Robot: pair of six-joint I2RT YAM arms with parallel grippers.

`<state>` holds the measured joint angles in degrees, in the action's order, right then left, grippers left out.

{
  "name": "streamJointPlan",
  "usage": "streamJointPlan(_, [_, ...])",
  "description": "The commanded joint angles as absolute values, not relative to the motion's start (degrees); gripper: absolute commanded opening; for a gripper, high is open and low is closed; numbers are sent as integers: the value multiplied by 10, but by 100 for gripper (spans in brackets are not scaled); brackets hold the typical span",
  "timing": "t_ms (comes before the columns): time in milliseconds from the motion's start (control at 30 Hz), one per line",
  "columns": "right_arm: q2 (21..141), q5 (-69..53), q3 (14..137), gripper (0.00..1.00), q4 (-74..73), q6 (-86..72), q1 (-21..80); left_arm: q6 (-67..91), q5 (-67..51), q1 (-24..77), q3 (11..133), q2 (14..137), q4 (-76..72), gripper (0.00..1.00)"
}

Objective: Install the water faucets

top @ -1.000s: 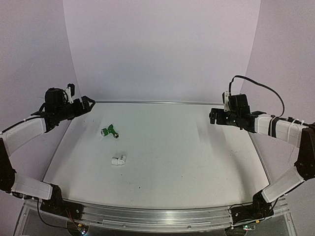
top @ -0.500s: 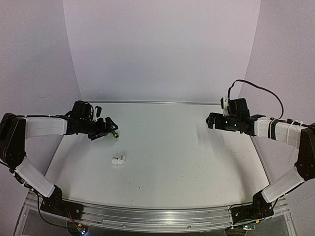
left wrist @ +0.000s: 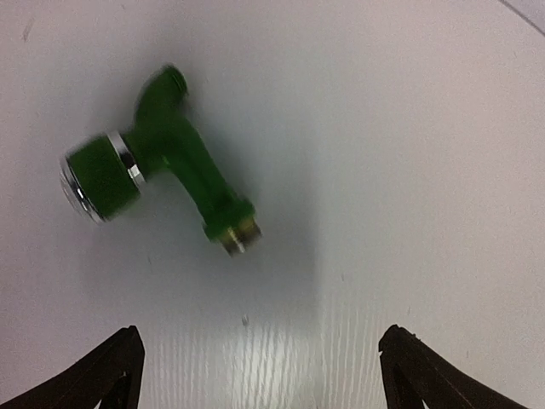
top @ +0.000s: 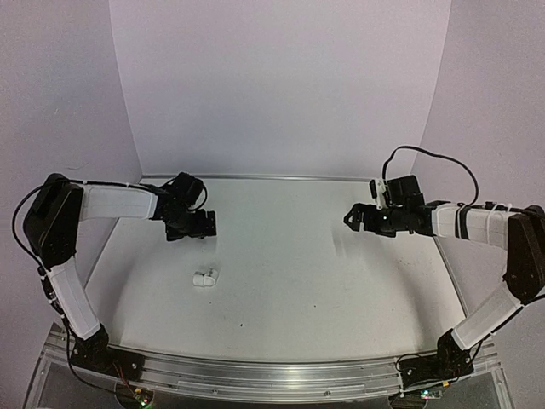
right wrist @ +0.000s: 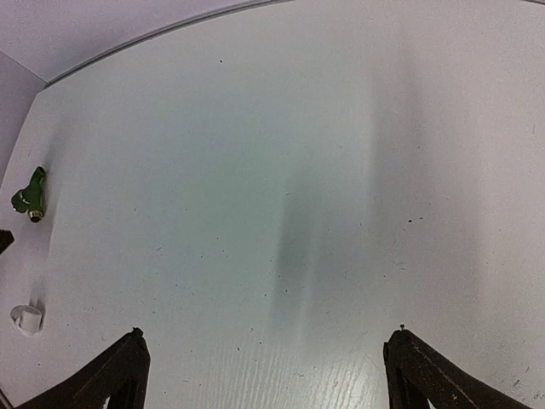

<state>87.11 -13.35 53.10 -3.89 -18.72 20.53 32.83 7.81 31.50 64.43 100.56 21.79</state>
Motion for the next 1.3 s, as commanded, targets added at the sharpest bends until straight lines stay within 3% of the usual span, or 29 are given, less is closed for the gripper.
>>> streamJointPlan(0, [859,-156,547,98,-28,-203,213,336,211,266,804,1097,307,100])
streamJointPlan(200, [826,-155,525,98,-27,-222,215,401,232,227,924,1181,366,100])
streamJointPlan(333, [807,-153,515,98,-26,-232,216,437,226,224,921,1190,366,100])
streamJointPlan(500, [804,-161,519,98,-26,-230,216,450,132,203,906,1198,355,87])
streamJointPlan(867, [809,-175,516,98,-13,-239,218,462,88,202,860,1205,313,79])
streamJointPlan(1000, [812,-177,512,98,-10,-243,220,438,96,203,858,1204,310,70])
streamJointPlan(1167, [823,-189,516,98,-7,-246,224,380,100,205,846,1185,294,45])
streamJointPlan(1267, [831,-197,521,98,-5,-251,228,356,90,207,835,1173,280,38])
